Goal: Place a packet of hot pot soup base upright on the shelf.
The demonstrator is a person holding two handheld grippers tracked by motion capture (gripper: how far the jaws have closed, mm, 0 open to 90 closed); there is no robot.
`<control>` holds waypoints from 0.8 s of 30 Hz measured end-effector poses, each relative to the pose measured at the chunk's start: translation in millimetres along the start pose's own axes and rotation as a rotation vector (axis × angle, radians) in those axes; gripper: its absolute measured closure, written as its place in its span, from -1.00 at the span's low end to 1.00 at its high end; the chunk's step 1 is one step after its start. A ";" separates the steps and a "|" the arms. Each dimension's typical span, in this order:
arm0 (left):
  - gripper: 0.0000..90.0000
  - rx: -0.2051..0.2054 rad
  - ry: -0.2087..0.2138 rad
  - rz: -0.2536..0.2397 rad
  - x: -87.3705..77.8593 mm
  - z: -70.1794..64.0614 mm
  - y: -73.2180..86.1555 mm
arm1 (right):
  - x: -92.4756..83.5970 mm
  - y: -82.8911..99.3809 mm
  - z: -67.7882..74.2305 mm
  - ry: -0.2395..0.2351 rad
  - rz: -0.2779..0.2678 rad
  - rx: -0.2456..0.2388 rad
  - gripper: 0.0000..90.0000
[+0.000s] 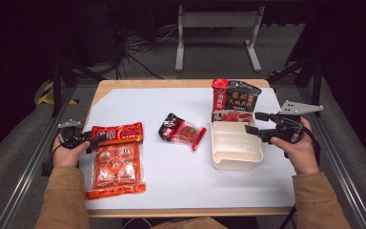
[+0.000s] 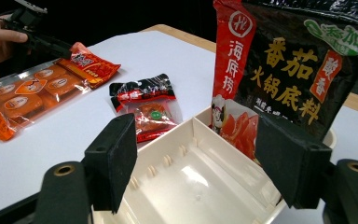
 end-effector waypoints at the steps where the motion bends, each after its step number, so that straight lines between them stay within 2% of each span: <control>1: -0.23 0.000 0.015 -0.002 -1.2 -1.1 -0.7 | 0.4 0.1 0.3 -0.001 0.002 0.000 -0.34; 5: -0.14 0.012 0.020 -0.004 -1.1 -0.6 0.0 | 1.5 0.2 0.8 -0.006 0.003 0.000 -0.34; 9: -0.03 0.051 0.011 0.009 4.8 -0.5 2.9 | 2.7 1.0 0.7 -0.009 0.007 0.002 -0.33; 12: 0.07 0.057 0.012 0.017 6.5 -0.8 2.8 | 4.5 1.7 0.5 -0.010 0.012 0.002 -0.33; 14: 0.19 0.063 0.008 0.016 5.5 -1.0 2.9 | 5.4 2.0 0.9 -0.011 0.014 0.004 -0.33; 18: 0.48 0.050 0.008 0.000 2.8 -1.8 3.5 | 5.4 1.9 1.3 -0.011 0.013 0.002 -0.32; 19: 0.48 0.038 0.017 -0.009 0.4 -1.7 3.0 | 5.1 1.9 1.3 -0.011 0.012 0.001 -0.32; 22: 0.71 -0.002 0.075 -0.026 -8.8 -0.7 0.8 | 4.0 1.8 1.1 -0.011 0.010 -0.003 -0.32; 24: 0.74 0.013 0.091 -0.026 -10.0 -1.4 0.8 | 4.1 2.0 0.9 -0.013 0.009 -0.003 -0.32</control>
Point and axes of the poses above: each handheld gripper's, and its own axes: x roughly forward along the jaws, y roughly out of its underside, z roughly to its left, the point moved 3 cm from there along x, roughly forward along the jaws, and after that the axes turned 10 degrees about -y, right-handed, at the moved point
